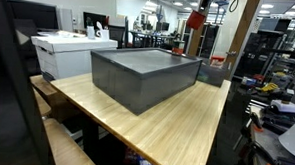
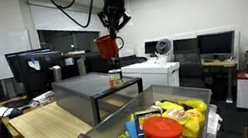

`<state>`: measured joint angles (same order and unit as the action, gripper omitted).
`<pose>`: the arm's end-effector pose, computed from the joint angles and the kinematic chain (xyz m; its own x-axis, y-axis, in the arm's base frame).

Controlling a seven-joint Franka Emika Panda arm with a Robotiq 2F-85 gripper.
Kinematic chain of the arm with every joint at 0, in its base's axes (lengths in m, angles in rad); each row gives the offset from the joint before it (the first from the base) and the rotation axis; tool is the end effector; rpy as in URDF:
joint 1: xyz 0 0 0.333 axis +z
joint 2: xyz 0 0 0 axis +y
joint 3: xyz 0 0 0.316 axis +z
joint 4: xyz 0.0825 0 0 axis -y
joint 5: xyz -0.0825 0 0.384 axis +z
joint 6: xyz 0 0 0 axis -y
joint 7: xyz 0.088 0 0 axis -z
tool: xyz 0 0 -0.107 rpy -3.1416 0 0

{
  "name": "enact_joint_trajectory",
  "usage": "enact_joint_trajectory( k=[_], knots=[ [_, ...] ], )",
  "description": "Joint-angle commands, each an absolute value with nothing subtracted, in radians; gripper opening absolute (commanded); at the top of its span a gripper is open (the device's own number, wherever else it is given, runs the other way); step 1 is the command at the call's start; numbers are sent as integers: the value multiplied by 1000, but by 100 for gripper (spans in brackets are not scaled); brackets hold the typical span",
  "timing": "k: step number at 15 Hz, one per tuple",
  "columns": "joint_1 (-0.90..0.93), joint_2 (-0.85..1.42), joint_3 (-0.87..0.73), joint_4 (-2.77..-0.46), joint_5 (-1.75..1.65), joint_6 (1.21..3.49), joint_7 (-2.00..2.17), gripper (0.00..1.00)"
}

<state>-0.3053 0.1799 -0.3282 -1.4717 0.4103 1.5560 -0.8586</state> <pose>0.5214 -0.3081 0.5772 0.9621 0.1796 0.2050 0.2349 -0.9280 -0.2894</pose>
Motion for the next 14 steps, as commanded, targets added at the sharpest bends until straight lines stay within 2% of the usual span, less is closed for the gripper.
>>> enact_joint_trajectory(
  k=[1,12,14],
  knots=[
    [-340,256,-283,-1360,411,1496,-814,2],
    [-340,386,-182,-1263,360,1487,-761,2],
    [-315,386,-204,-1281,367,1501,-773,2]
  ],
)
